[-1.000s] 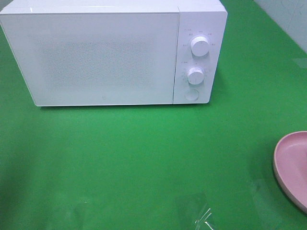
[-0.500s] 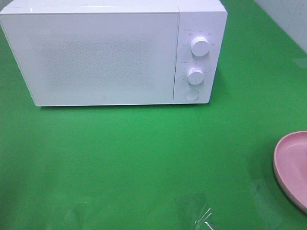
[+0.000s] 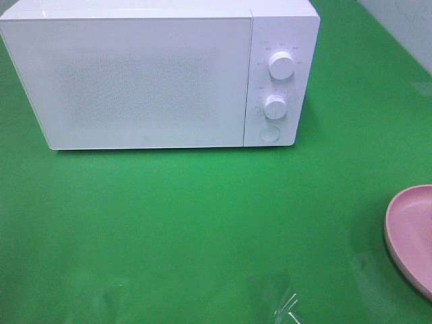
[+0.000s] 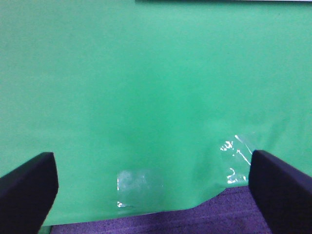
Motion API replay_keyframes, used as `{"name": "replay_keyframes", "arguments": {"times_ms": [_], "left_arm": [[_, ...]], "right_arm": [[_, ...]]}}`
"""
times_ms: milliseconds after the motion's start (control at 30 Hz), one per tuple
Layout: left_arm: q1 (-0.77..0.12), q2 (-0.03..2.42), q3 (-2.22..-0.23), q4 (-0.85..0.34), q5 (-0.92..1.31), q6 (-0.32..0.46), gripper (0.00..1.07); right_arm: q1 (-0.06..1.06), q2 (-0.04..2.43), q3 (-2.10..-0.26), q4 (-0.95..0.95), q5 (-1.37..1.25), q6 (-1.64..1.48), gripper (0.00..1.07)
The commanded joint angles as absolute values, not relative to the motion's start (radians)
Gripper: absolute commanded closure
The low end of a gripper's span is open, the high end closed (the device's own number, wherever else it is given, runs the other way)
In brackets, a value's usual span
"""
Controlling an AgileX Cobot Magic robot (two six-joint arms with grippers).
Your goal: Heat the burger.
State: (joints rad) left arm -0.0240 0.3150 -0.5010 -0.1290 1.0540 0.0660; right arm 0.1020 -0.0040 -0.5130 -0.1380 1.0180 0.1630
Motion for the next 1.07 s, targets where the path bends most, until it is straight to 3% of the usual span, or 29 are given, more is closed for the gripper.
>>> {"name": "replay_keyframes", "arguments": {"times_ms": [33, 500, 1067], "left_arm": [[-0.022, 0.280, -0.498, -0.125, 1.042, 0.066, 0.07], [-0.022, -0.032, -0.498, -0.140, 1.039, 0.063, 0.08], [-0.022, -0.033, -0.498, -0.140, 1.038, 0.064, 0.08]], "right_arm": [[0.095, -0.030, -0.507, -0.138, 1.007, 0.150, 0.32], [0.095, -0.030, -0.507, -0.138, 1.007, 0.150, 0.32], [0.095, -0.022, -0.507, -0.142, 1.007, 0.154, 0.32]]}}
